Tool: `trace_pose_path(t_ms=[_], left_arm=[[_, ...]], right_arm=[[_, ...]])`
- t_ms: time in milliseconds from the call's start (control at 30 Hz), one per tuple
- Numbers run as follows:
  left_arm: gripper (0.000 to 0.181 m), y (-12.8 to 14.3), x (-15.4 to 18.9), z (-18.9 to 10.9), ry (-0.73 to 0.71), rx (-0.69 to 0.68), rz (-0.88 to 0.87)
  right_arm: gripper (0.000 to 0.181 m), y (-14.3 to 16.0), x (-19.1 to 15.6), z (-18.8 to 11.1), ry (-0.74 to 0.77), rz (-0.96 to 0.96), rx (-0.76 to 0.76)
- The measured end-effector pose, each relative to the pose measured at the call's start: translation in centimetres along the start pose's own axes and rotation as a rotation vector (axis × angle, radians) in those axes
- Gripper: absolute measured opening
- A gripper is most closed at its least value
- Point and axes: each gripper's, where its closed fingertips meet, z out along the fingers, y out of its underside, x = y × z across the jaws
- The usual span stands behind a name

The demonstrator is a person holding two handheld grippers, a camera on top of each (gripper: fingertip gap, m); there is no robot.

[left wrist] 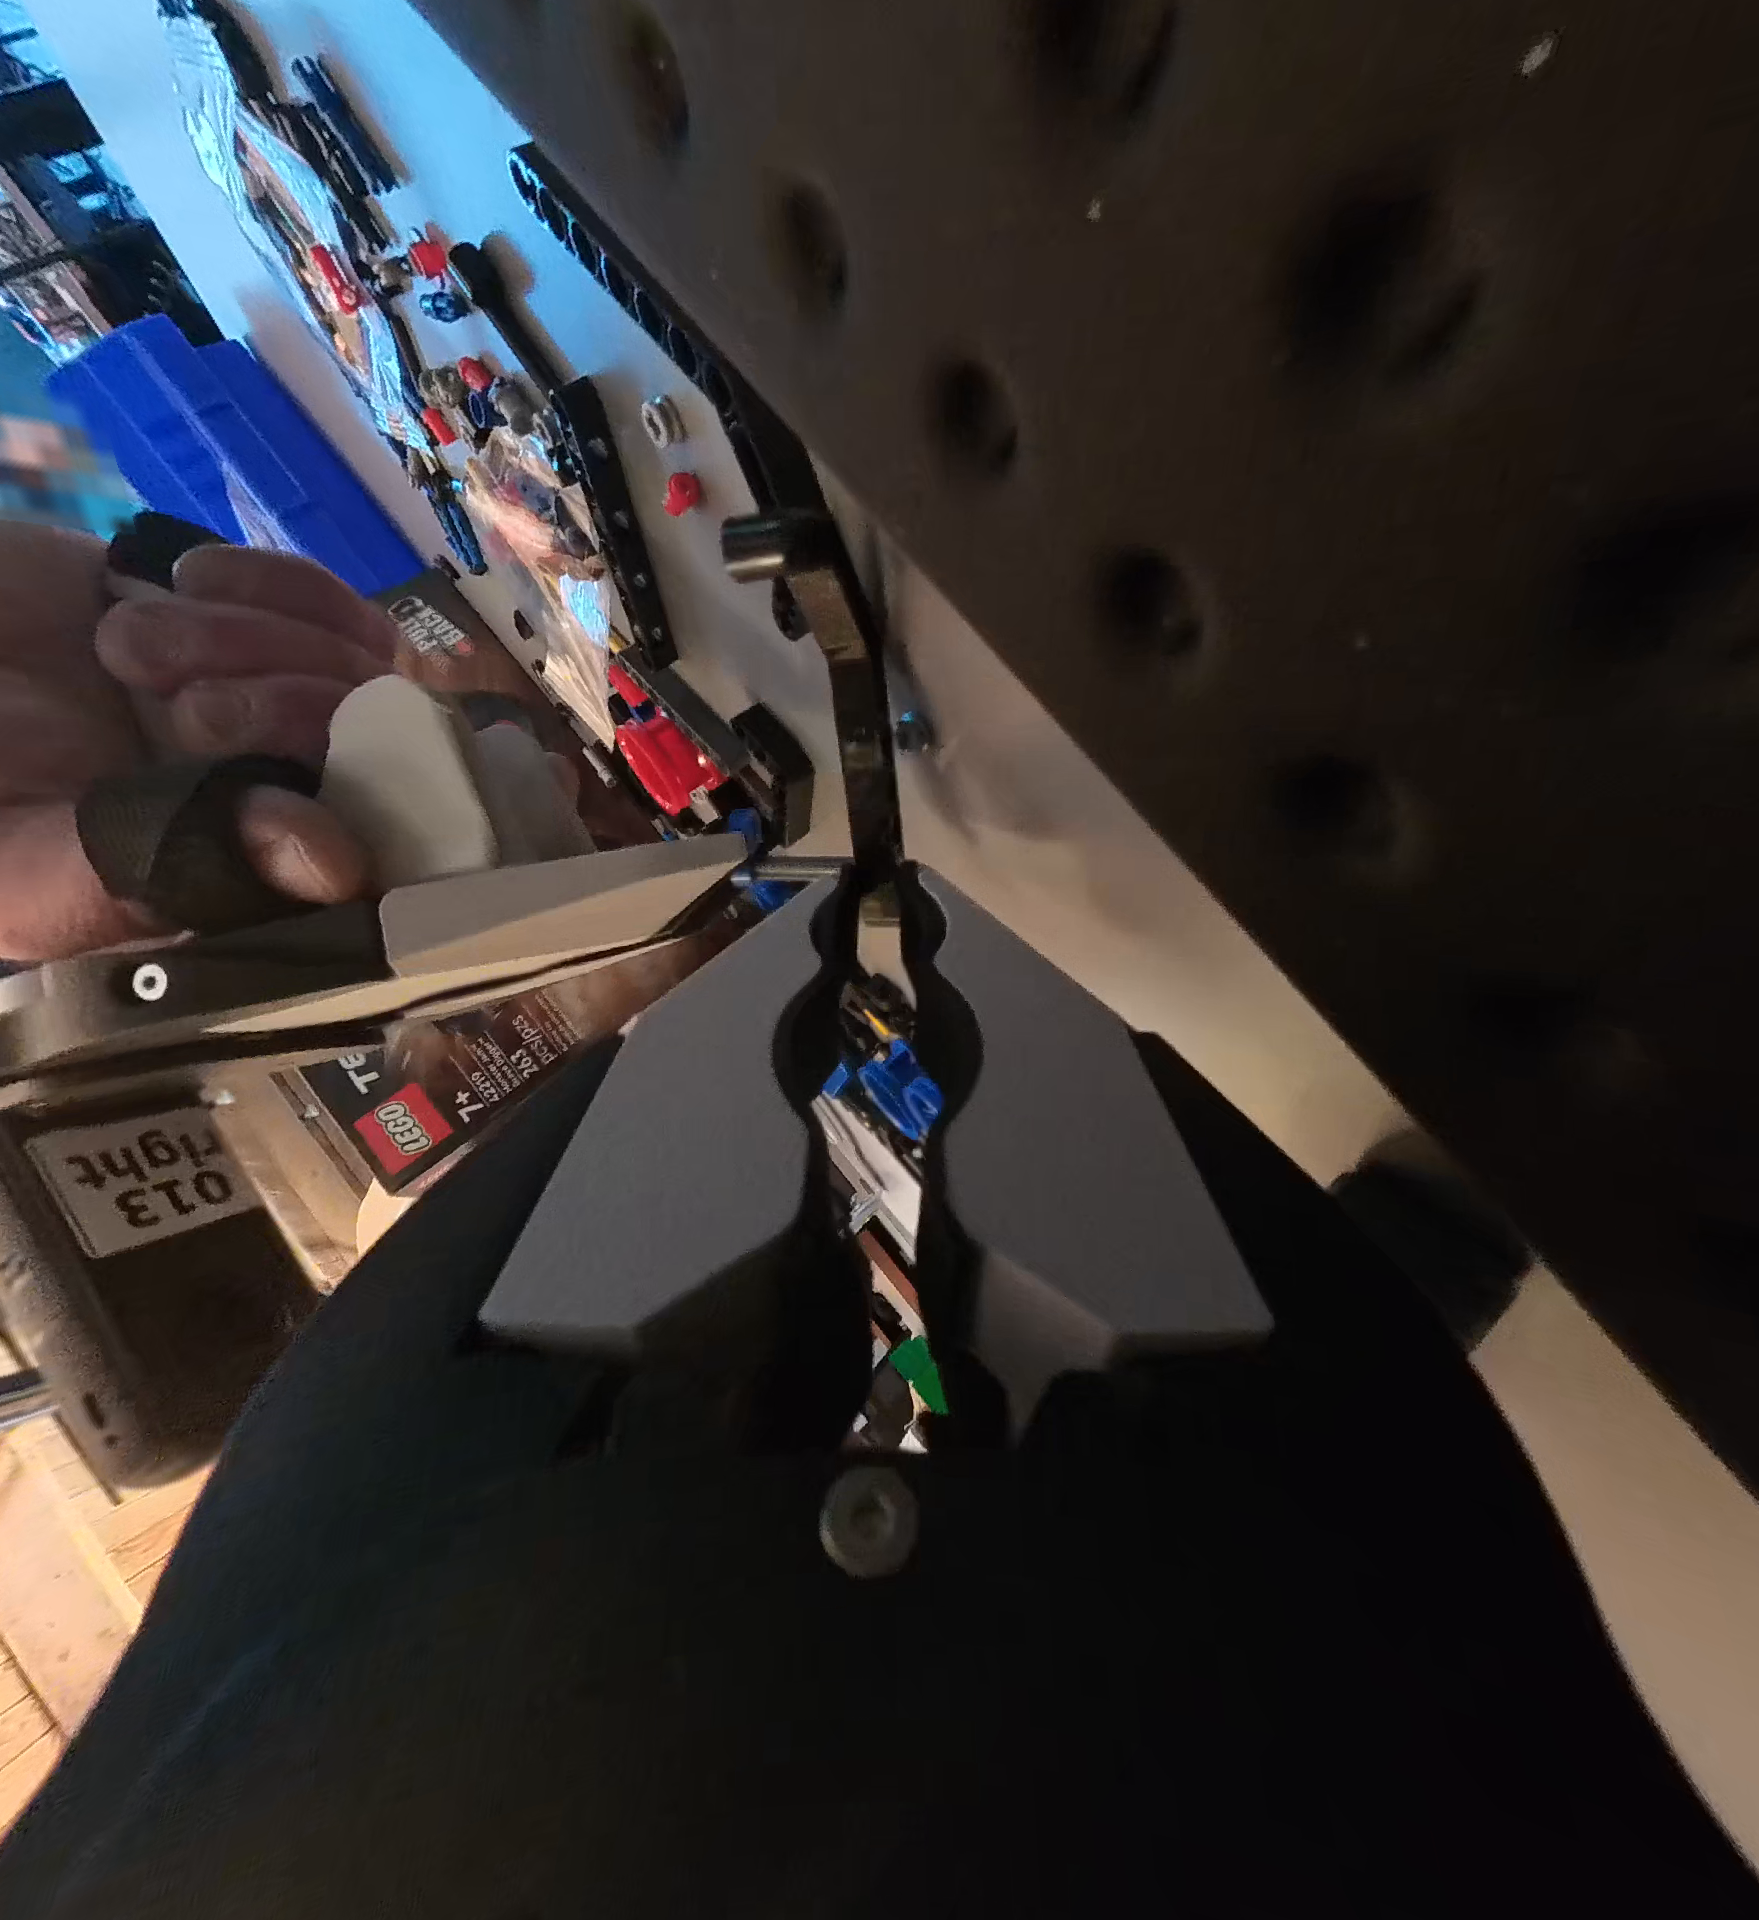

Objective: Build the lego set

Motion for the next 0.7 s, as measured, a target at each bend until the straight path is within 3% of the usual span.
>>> trace_pose_path(t_ms=[300, 700], left_arm=[[0.004, -0.5, 0.8, 0.4, 0.026, -0.009, -0.021], [0.004, -0.3, 0.9, 0.5, -0.001, -0.059, -0.087]], right_arm=[[0.004, 1.0, 0.2, 1.1, -0.065, 0.058, -0.048], [0.004, 0.9, 0.0, 1.3, -0.223, 0.292, 0.187]])
